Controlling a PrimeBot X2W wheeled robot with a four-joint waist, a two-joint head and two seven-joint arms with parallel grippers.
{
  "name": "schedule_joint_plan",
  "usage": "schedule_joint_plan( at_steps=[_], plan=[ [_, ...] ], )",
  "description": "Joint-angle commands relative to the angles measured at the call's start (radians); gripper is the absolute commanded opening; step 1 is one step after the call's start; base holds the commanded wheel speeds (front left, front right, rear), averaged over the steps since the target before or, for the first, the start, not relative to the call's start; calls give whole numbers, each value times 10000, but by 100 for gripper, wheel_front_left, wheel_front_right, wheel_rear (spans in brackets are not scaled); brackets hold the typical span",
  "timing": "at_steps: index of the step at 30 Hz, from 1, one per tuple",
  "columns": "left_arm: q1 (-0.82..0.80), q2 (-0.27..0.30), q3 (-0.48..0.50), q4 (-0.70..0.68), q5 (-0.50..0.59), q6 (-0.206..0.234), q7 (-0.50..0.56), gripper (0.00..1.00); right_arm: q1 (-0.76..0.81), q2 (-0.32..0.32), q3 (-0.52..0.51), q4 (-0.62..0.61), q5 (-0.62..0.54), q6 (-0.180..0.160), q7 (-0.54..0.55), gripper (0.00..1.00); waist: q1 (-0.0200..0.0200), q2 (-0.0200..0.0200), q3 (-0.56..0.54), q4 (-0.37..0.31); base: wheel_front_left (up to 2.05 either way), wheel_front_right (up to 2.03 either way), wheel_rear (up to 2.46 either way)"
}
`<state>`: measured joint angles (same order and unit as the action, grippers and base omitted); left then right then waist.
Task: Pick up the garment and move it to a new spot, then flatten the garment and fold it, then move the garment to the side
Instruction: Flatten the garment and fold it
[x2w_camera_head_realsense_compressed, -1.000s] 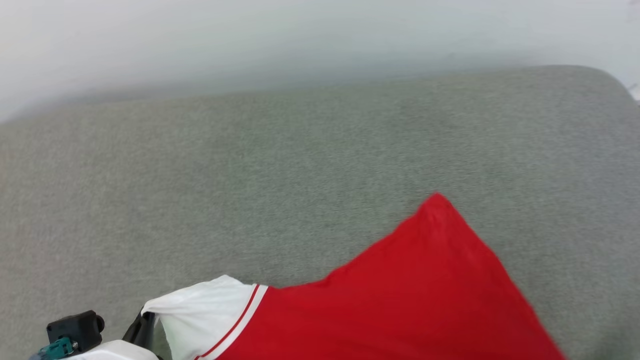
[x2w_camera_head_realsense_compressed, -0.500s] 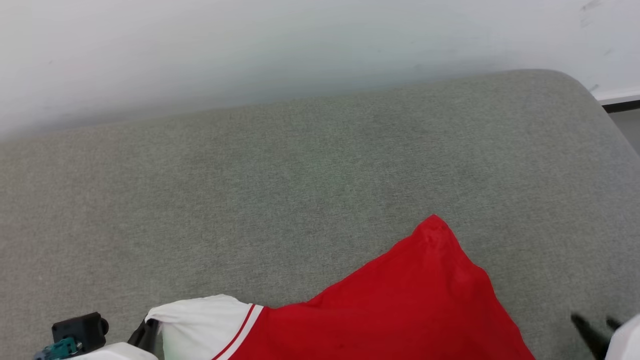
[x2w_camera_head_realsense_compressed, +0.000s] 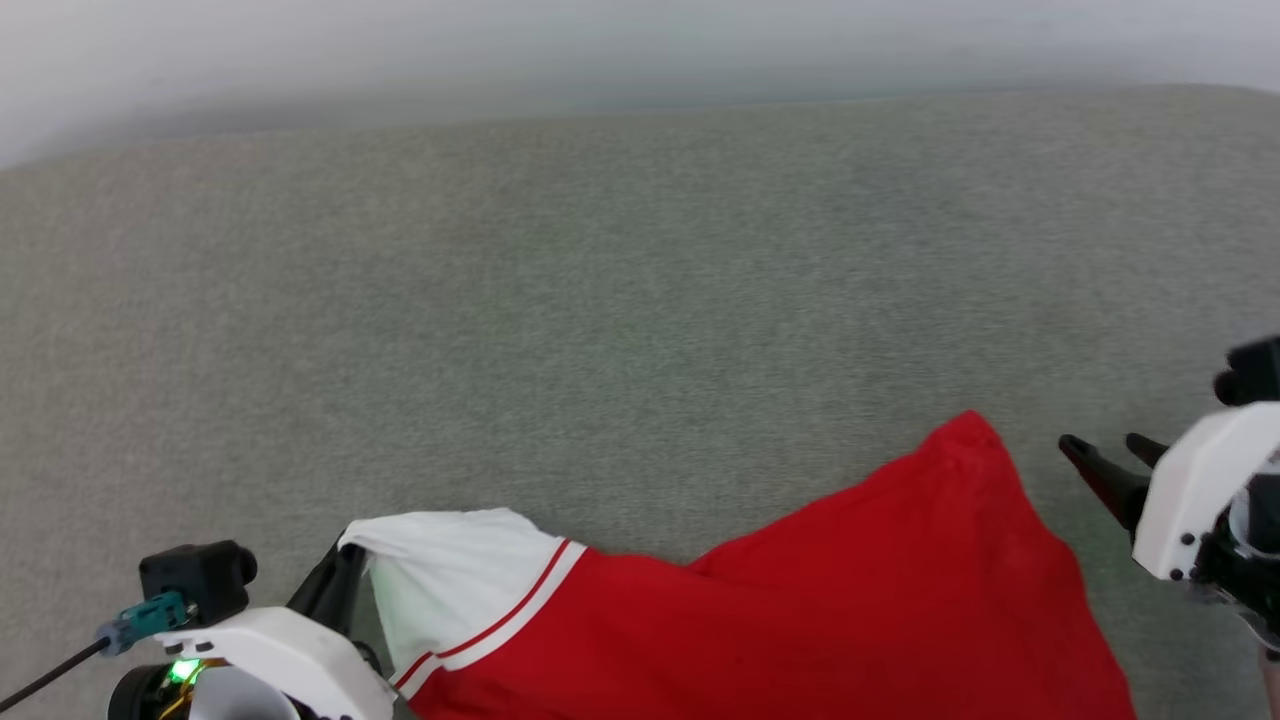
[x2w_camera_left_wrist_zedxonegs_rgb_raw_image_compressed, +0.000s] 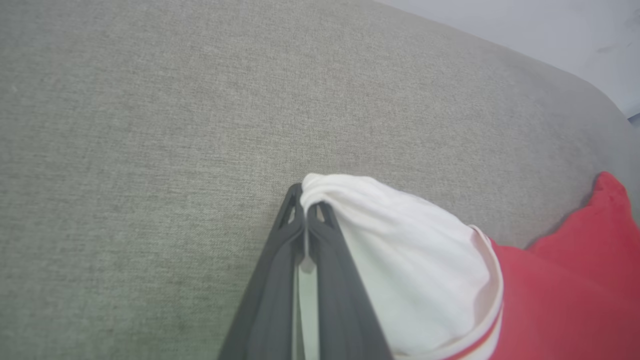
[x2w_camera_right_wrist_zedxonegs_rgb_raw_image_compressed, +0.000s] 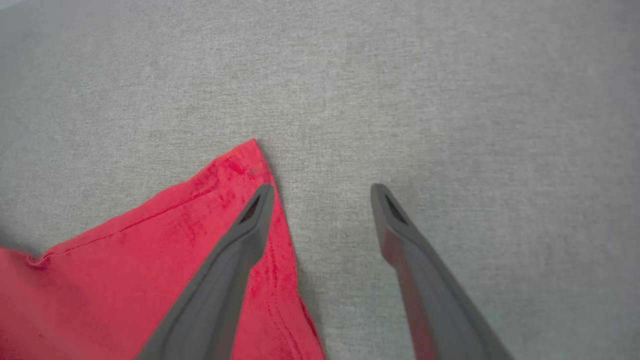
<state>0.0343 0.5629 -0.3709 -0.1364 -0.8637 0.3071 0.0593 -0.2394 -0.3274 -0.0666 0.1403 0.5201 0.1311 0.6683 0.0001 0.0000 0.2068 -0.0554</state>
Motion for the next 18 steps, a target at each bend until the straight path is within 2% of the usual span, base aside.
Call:
schedule_joint_plan(
  at_steps=[1, 7, 15, 16, 17, 18],
  plan=[
    [-276, -45, -49, 0, 121, -74, -33, 0, -456, -18, 223, 91, -18, -7, 677, 100, -1, 0, 436, 519, 0, 0, 0],
    [-952, -242, -427, -66, 337, -341, 16, 0, -1462, 4, 866, 479, -612, -7, 3449, 100, -1, 0, 933, 1286, 0, 0, 0],
    [-1276, -471, -612, 123, 385, -518, -101, 0, -1484, 277, 964, 1521, -788, -7, 4316, 100, -1, 0, 1222, 1506, 0, 0, 0],
    [-1280, -484, -612, 160, 384, -518, -108, 0, -1436, 326, 991, 1604, -762, -9, 4405, 87, -1, 0, 1220, 1501, 0, 0, 0],
    [-1269, -493, -606, 187, 374, -513, -117, 0, -1391, 374, 1015, 1659, -725, -7, 4499, 38, -1, 0, 1210, 1491, 0, 0, 0],
    [-1249, -496, -610, 213, 361, -512, -116, 0, -1363, 417, 1054, 1678, -674, -9, 4549, 15, -1, 0, 1190, 1478, 0, 0, 0]
  ],
)
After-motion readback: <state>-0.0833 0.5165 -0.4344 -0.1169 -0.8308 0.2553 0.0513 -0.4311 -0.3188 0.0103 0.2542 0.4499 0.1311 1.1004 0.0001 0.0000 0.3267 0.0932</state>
